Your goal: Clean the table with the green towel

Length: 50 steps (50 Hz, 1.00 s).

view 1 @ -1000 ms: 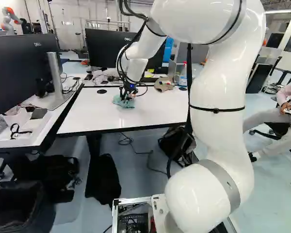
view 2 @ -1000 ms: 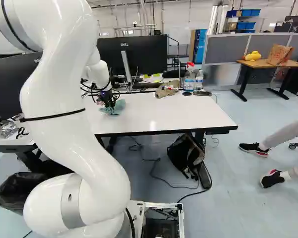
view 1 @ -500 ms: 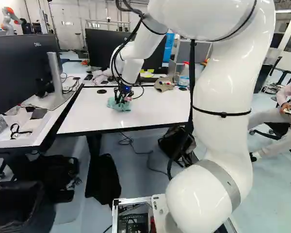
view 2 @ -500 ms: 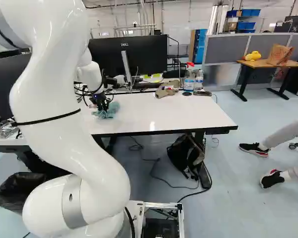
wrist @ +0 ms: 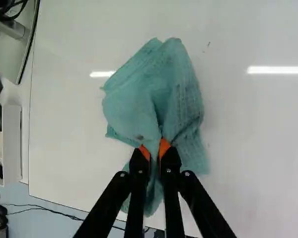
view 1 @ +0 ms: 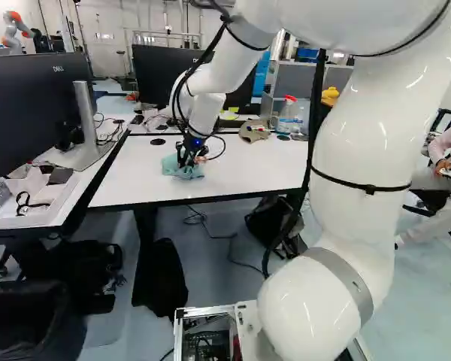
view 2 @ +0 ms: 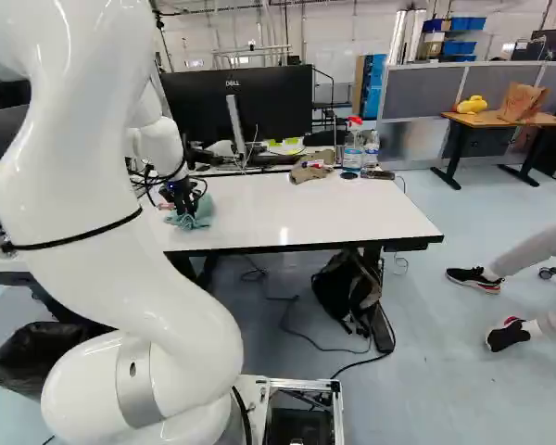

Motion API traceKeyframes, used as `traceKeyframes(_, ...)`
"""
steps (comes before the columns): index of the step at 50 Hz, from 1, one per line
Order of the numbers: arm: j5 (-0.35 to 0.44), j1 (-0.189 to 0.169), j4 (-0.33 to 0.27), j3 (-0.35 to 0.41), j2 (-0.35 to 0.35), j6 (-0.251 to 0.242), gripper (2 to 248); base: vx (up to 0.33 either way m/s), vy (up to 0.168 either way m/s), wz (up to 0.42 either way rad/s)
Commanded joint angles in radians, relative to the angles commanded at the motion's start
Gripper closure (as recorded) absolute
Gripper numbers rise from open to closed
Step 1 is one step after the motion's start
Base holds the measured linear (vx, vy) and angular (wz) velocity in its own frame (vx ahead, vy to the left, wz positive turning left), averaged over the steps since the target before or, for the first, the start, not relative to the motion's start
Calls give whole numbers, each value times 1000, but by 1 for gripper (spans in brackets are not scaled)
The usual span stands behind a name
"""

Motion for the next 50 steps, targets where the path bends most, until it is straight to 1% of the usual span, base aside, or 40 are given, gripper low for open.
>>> traceKeyframes(13,0,-14,0,68,60,0,209,0,0,0)
traceKeyframes(29,0,-55,0,143,127,0,209,0,0,0)
traceKeyframes(40,0,-57,0,145,131,0,209,0,0,0)
traceKeyframes(50,0,-59,0,153,161,0,209,0,0,0)
